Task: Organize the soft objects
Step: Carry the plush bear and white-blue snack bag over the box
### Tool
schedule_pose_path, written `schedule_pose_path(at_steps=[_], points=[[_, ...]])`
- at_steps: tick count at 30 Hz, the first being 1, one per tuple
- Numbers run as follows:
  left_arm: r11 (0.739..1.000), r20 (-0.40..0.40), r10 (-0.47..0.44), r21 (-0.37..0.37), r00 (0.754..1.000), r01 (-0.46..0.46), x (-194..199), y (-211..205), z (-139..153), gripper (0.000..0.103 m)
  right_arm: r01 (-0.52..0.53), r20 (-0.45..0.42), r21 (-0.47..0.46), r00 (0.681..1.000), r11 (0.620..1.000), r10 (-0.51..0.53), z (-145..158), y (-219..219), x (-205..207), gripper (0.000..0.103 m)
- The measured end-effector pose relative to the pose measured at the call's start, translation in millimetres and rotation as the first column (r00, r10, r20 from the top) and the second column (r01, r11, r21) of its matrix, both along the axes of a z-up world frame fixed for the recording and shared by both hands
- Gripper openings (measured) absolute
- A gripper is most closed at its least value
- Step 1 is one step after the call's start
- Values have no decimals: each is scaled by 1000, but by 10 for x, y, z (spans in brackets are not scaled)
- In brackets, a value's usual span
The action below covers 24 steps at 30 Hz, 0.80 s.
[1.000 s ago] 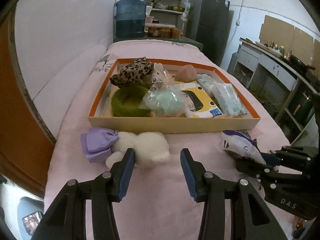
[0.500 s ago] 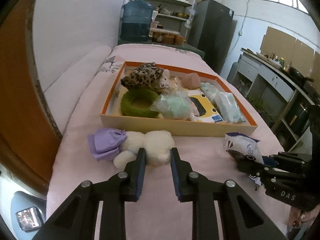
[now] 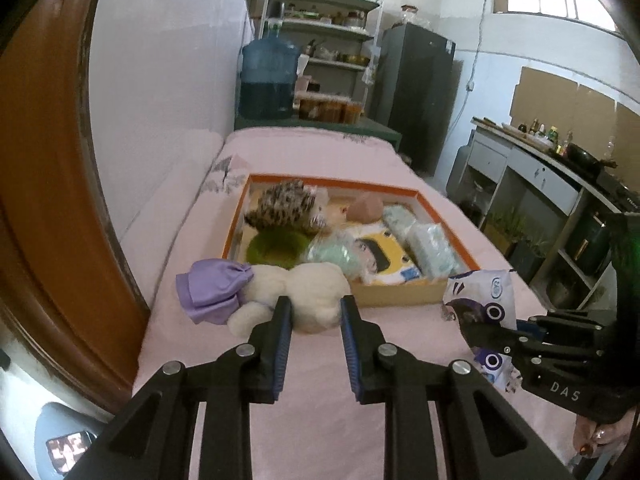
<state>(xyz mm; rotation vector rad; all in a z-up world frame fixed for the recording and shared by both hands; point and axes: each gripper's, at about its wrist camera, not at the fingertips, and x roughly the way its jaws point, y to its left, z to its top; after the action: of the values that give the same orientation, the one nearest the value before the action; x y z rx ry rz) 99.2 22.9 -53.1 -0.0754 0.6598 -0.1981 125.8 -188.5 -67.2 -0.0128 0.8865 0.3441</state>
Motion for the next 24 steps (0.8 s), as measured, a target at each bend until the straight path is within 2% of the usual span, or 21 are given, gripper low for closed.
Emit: schedule_pose_path(at_steps=[12, 24], points=[[999, 90, -39, 13, 995, 38, -27, -158, 403, 25, 5, 44, 55, 999, 999, -7, 291, -93, -62, 11], [998, 108, -58, 13, 992, 57, 137, -347, 593, 25, 28, 119, 56, 992, 998, -35, 613, -173, 39, 11]])
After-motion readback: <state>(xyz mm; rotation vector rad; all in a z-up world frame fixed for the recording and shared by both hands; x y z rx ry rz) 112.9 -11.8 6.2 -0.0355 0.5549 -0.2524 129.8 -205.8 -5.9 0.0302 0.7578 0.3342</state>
